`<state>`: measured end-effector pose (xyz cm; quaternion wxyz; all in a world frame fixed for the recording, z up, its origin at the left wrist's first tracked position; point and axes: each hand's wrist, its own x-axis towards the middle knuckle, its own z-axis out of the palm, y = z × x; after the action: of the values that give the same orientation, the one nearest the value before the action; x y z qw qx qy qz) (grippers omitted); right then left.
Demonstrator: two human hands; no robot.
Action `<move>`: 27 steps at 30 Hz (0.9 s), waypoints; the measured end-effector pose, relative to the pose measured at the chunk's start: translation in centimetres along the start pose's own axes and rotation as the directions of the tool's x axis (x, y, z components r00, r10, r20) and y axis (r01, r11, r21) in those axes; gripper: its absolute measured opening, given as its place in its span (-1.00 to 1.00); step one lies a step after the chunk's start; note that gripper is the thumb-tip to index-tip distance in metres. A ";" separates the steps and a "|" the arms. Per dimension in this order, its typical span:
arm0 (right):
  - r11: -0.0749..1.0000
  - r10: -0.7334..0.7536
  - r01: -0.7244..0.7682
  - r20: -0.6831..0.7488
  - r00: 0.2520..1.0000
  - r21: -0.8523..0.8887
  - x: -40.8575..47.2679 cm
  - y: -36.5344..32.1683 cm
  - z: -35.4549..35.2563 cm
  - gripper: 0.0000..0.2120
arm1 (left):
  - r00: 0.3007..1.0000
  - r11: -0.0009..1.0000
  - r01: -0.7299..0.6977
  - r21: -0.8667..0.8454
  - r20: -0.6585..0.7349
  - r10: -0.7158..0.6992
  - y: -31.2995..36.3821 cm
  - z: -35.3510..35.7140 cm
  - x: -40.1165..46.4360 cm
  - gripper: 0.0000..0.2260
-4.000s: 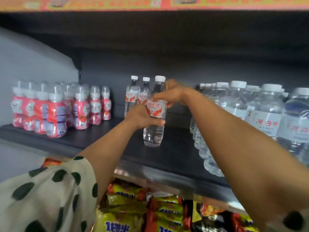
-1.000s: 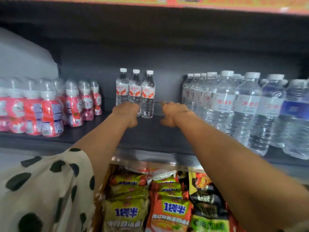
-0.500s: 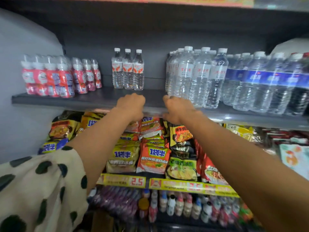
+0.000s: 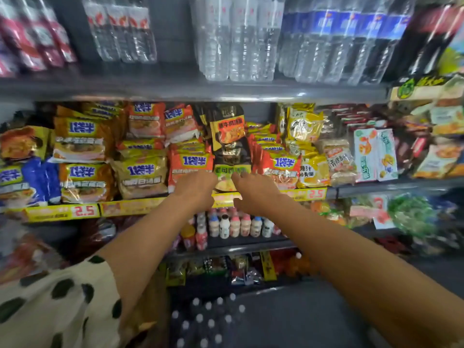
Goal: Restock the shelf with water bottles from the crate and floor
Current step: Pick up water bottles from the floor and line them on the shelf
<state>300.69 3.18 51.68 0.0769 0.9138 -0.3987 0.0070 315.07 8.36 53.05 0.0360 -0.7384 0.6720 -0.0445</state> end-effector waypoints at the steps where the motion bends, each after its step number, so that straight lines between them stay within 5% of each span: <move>1: 1.000 0.016 -0.016 0.045 0.999 0.011 -0.5 0.0 1.8 -0.53 | 0.999 1.000 -0.020 -0.007 0.037 0.021 0.5 1.8 -0.1 -0.75; 6: 0.990 0.069 -0.101 0.275 0.959 0.103 -3.7 -0.8 12.1 -0.48 | 0.977 0.993 -0.096 -0.063 0.187 0.106 2.7 11.8 -1.5 -0.70; 9: 0.978 0.067 -0.137 0.390 0.918 0.155 -5.2 -1.4 18.4 -0.50 | 0.947 0.983 -0.142 -0.115 0.272 0.168 3.5 17.6 -1.9 -0.90; 21: 0.917 0.054 -0.301 0.666 0.744 0.261 -5.2 -1.7 50.1 -0.44 | 0.836 0.977 0.015 -0.213 0.538 0.105 7.4 46.5 2.2 -0.76; 27: 0.910 -0.030 -0.289 0.740 0.672 0.299 -7.7 -7.6 65.3 -0.55 | 0.800 0.968 0.068 -0.241 0.593 0.091 9.9 62.0 0.5 -0.72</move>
<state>297.77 4.34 -14.43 -0.2735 0.8045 -0.4513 -0.2727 312.37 6.48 -9.67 0.1534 -0.7088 0.6306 0.2764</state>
